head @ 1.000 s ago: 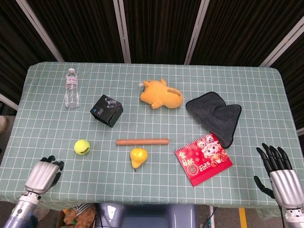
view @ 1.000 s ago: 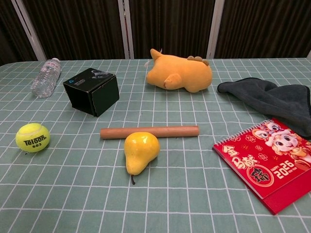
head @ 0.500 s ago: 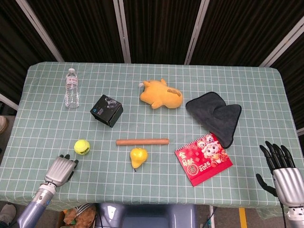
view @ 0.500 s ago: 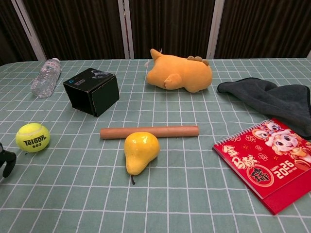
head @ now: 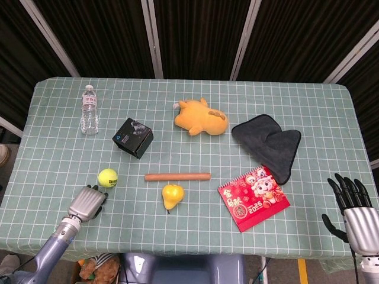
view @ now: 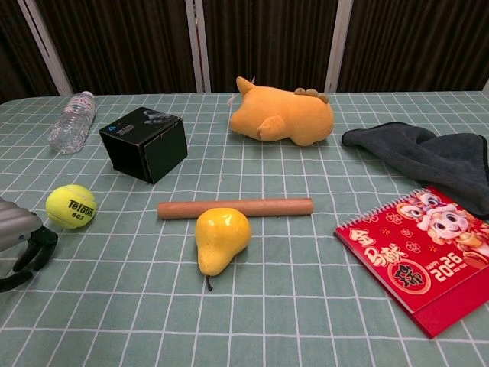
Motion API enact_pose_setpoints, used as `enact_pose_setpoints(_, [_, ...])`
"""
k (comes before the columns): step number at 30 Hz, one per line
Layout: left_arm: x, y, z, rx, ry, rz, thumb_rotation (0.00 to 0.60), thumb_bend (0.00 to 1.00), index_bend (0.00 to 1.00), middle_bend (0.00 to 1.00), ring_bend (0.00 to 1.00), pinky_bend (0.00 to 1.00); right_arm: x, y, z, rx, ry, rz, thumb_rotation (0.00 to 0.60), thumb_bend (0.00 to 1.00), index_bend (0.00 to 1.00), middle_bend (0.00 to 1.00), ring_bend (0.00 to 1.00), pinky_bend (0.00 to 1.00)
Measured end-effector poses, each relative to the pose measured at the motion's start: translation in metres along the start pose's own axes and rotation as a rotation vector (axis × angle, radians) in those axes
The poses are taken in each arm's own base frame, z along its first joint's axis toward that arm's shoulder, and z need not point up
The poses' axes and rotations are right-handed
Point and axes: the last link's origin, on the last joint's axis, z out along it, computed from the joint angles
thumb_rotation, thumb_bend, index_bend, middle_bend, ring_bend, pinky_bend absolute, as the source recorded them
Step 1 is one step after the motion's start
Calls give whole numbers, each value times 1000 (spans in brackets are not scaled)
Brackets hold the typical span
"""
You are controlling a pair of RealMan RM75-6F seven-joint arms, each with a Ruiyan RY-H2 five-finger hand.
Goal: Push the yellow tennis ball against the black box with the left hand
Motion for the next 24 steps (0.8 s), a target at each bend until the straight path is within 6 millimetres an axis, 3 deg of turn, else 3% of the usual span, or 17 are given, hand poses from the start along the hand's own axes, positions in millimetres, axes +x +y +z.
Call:
enact_pose_setpoints(11, [13,-4,20,-8,5,4,600,376,273,442,294,383,0,3,3,-18,0,-6,600,367,0,0,0,0])
enact_pose_setpoints(24, [30,-6,50,-23,21,-23,600,363,273,432,295,370,-2,6,6,-39,-3,-9,600,367,0,0,0,0])
